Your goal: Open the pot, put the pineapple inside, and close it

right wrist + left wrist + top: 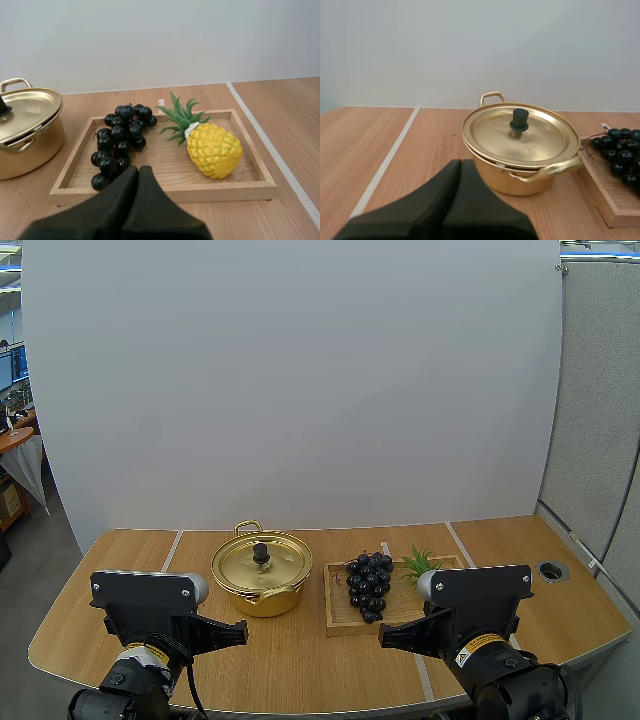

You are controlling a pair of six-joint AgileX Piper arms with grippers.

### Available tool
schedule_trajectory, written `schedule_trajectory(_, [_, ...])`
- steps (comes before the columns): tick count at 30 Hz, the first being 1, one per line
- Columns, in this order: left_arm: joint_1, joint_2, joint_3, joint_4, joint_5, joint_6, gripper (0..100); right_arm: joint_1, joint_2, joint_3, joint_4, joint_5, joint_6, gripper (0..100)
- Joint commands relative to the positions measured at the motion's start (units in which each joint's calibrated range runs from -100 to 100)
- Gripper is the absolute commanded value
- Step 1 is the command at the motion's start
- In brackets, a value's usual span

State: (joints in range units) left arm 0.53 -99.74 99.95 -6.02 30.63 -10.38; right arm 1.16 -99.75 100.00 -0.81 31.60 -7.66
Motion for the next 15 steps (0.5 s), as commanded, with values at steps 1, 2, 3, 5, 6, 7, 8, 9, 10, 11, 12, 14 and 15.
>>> schedule_trajectory(1, [0.08,-0.26,0.05,0.73,-1.36,0.0,0,-0.18,-0.25,0.0,0.17,-0.36,-0.31,0])
schedule_trajectory(2, [0.08,-0.26,0.05,0.73,-1.36,0.0,0,-0.18,-0.25,0.0,0.17,-0.36,-0.31,0])
schedule_trajectory(3, [0.08,-0.26,0.05,0.73,-1.36,0.0,0,-0.18,-0.25,0.0,0.17,-0.36,-0.31,0])
schedule_trajectory(5, [0.08,-0.26,0.05,0.73,-1.36,0.0,0,-0.18,-0.25,0.0,0.17,-0.36,-0.31,0])
schedule_trajectory(6, [0.08,-0.26,0.05,0.73,-1.36,0.0,0,-0.18,-0.25,0.0,0.17,-0.36,-0.31,0])
schedule_trajectory(7, [0.08,-0.26,0.05,0.73,-1.36,0.0,0,-0.18,-0.25,0.0,0.17,-0.36,-0.31,0])
schedule_trajectory(8, [0.08,-0.26,0.05,0.73,-1.36,0.0,0,-0.18,-0.25,0.0,0.17,-0.36,-0.31,0])
schedule_trajectory(9, [0.08,-0.26,0.05,0.73,-1.36,0.0,0,-0.18,-0.25,0.0,0.17,-0.36,-0.31,0])
schedule_trajectory(10, [0.08,-0.26,0.05,0.73,-1.36,0.0,0,-0.18,-0.25,0.0,0.17,-0.36,-0.31,0])
schedule_trajectory(11, [0.08,-0.26,0.05,0.73,-1.36,0.0,0,-0.18,-0.25,0.0,0.17,-0.36,-0.31,0])
schedule_trajectory(12, [0.08,-0.26,0.05,0.73,-1.36,0.0,0,-0.18,-0.25,0.0,0.17,-0.36,-0.31,0])
schedule_trajectory(14, [0.08,-0.26,0.05,-0.06,-1.36,0.0,0,-0.18,-0.25,0.0,0.17,-0.36,-0.31,0])
schedule_trajectory(15, [0.08,-0.26,0.05,-0.06,-1.36,0.0,0,-0.18,-0.25,0.0,0.17,-0.36,-0.31,0])
